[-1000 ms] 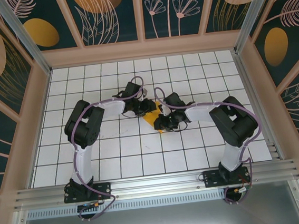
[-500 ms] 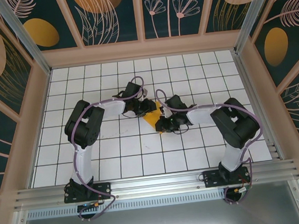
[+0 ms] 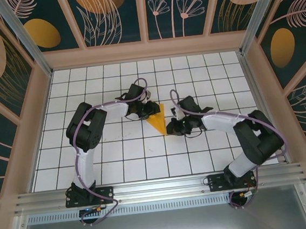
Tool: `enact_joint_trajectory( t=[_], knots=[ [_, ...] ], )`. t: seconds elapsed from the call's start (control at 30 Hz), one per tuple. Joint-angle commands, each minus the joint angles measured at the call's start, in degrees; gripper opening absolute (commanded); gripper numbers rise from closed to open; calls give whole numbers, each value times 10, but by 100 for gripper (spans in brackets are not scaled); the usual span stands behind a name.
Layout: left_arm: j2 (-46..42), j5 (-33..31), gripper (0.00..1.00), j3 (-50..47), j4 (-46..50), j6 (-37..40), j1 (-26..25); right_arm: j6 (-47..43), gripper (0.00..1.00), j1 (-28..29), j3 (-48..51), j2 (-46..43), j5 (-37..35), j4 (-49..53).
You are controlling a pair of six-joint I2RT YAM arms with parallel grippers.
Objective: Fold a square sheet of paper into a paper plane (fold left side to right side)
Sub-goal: Fourth fold the wing at the center of the table.
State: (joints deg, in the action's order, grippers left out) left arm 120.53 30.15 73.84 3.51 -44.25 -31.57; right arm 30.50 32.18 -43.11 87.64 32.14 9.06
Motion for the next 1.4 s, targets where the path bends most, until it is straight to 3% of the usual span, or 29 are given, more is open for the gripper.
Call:
enact_joint_trajectory(
  t=[0.0,0.4,0.77,1.37],
  knots=[
    [23,-31,33,-22,43,-3,-6,11,12,-5,-29,-14,31,-38],
    [20,-29,33,-21,41,-4,-7,28,8,18,-104,142,-53,-54],
    [27,-43,35,24,71,10,-1,33,6,28,-51,167,-69,7],
    [99,-46,37,159,110,38,60,22,4,30,-10,162,-94,43]
  ],
)
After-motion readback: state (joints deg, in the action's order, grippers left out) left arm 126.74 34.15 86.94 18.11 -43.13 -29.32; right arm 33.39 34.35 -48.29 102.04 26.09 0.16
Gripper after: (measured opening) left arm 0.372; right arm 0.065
